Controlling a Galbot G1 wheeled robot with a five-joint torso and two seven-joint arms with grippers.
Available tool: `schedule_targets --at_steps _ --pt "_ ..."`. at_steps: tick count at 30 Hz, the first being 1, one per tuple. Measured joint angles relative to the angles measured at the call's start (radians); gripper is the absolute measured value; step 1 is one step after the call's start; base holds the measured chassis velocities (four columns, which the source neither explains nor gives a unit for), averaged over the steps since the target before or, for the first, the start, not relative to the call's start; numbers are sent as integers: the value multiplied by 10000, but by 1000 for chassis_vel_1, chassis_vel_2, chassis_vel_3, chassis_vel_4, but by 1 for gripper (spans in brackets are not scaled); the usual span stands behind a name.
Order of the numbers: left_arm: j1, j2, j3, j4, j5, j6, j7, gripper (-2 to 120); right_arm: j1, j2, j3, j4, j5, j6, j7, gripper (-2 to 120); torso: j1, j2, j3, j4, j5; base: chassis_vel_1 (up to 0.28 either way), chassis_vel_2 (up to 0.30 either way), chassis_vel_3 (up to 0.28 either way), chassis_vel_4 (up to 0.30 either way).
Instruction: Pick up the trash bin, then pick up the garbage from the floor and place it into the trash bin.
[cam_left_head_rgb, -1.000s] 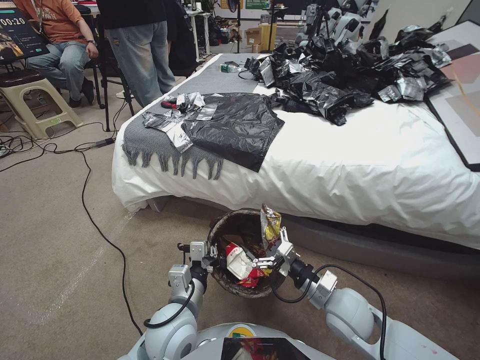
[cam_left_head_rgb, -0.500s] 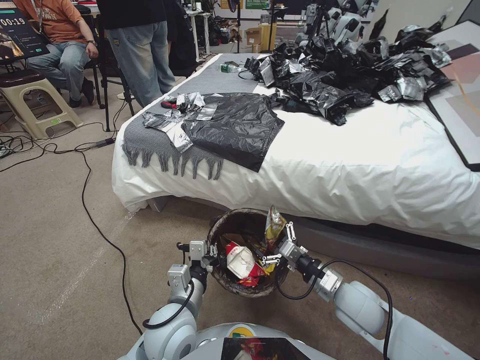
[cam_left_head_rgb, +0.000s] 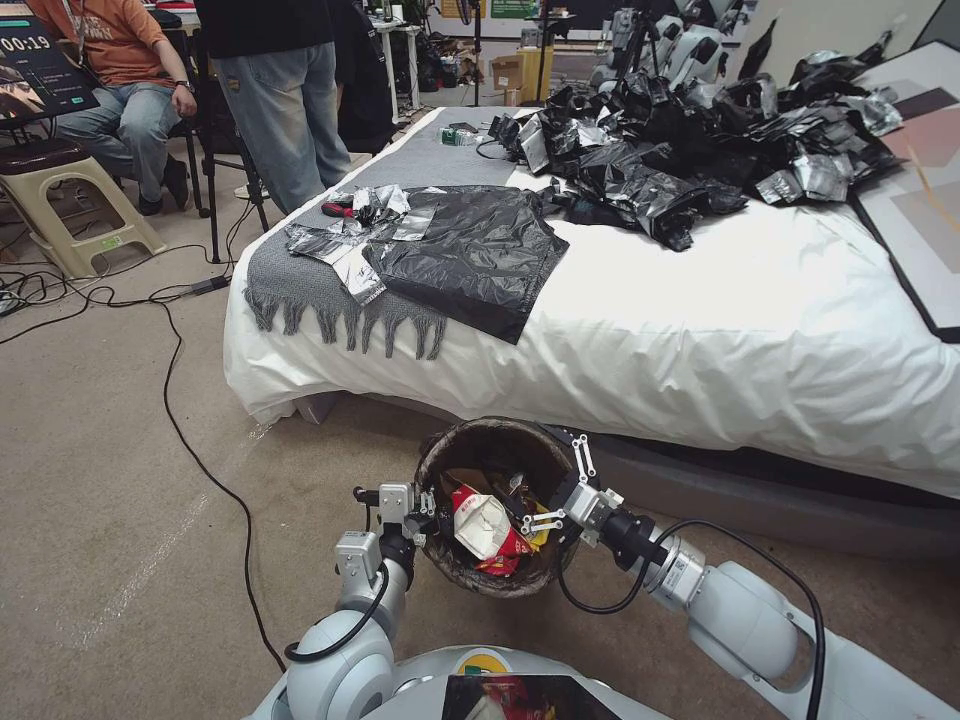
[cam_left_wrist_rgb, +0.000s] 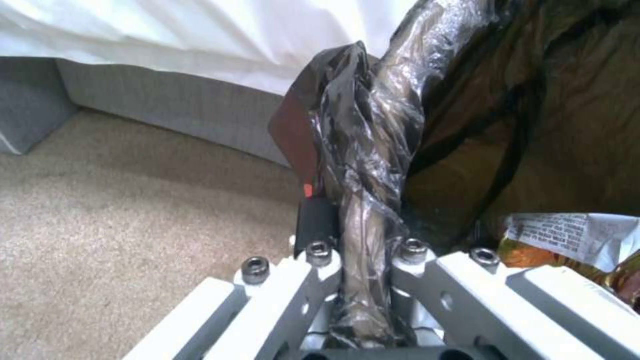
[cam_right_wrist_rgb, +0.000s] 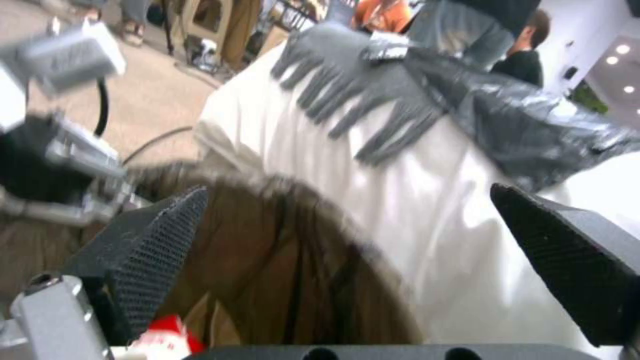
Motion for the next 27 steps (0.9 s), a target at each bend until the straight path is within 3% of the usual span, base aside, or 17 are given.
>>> schedule_targets --at_steps 9,13,19,22,27 --pt "8 -47 -4 4 38 -6 8 2 -407 19 826 1015 938 -185 733 100 0 0 0 0 -1 0 0 0 0" --pt "2 -52 -17 19 50 -10 14 2 -766 334 1670 1646 1741 -440 1605 100 0 0 0 0 -2 0 0 0 0" --pt "87 -128 -106 30 137 -41 44 2 -1060 1229 2969 2221 2403 -914 2718 100 0 0 0 1 0 0 0 0 0" --pt "147 -167 -191 -1 214 -84 65 2 -1478 2074 3693 2385 2446 -1229 3298 100 0 0 0 -1 0 0 0 0 0" --pt "152 -163 -221 -1 288 -134 96 2 -1866 2858 3897 2266 1904 -1237 3454 100 0 0 0 0 -2 0 0 0 0"
